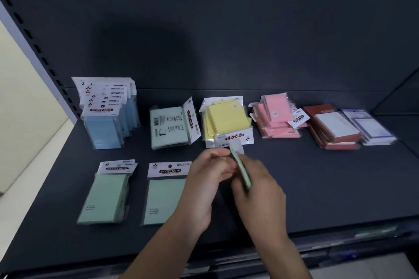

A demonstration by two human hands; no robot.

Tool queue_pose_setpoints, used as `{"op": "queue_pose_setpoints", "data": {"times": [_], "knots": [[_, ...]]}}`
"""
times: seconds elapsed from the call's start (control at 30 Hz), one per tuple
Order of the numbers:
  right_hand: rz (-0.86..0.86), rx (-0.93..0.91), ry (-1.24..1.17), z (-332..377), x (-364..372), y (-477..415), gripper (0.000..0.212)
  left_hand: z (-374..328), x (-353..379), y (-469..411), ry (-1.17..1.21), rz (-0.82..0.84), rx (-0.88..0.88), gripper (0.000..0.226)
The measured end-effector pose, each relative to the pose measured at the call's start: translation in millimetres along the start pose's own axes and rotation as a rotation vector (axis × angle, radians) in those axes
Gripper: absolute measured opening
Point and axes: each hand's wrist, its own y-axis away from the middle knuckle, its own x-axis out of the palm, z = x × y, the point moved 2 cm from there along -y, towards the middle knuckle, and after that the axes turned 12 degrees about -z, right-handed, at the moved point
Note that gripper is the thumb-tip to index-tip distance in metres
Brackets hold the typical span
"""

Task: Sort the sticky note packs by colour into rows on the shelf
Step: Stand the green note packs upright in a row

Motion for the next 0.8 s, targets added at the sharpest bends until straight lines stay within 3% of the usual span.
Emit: {"op": "queue_pose_setpoints", "data": {"times": [0.07, 0.13, 0.2, 0.23, 0.33, 0.43, 0.57, 0.67, 0.8], "knots": [[-0.121, 0.104, -0.202, -4, -9, -2, 0.028, 4, 1, -1, -0.090, -0.022, 0.015, 0.016], [-0.182, 0.412, -0.586, -10, -13, -3, 0.009, 13, -3, -6, -0.187, -0.052, -0.012, 0.012], [-0.122, 0.744, -0.960, -13, -16, -3, 0.010, 22, -5, -8, -0.209, -0.019, -0.074, 0.020], [-0.076, 0.819, -1.054, -16, -18, -2, 0.014, 24, -5, -9, -0.195, -0.008, -0.100, 0.024], [0.031, 0.831, -1.112, -23, -27, -4, 0.022, 18, -4, -9, -0.104, -0.052, -0.036, 0.010], [0.046, 0.788, -1.135, -34, -33, -8, 0.024, 15, -6, -12, -0.160, -0.063, 0.150, 0.019], [-0.064, 0.746, -0.968, -57, -29, -16, 0.027, 25, -6, -13, -0.339, -0.025, 0.312, 0.026], [-0.014, 0.483, -0.597, -68, -22, -19, 0.036, 38, 0, -14, -0.511, 0.007, 0.404, 0.024], [0.049, 0.205, -0.098, -77, -10, -15, 0.030, 44, 6, -20, -0.800, 0.005, 0.588, 0.036]]}}
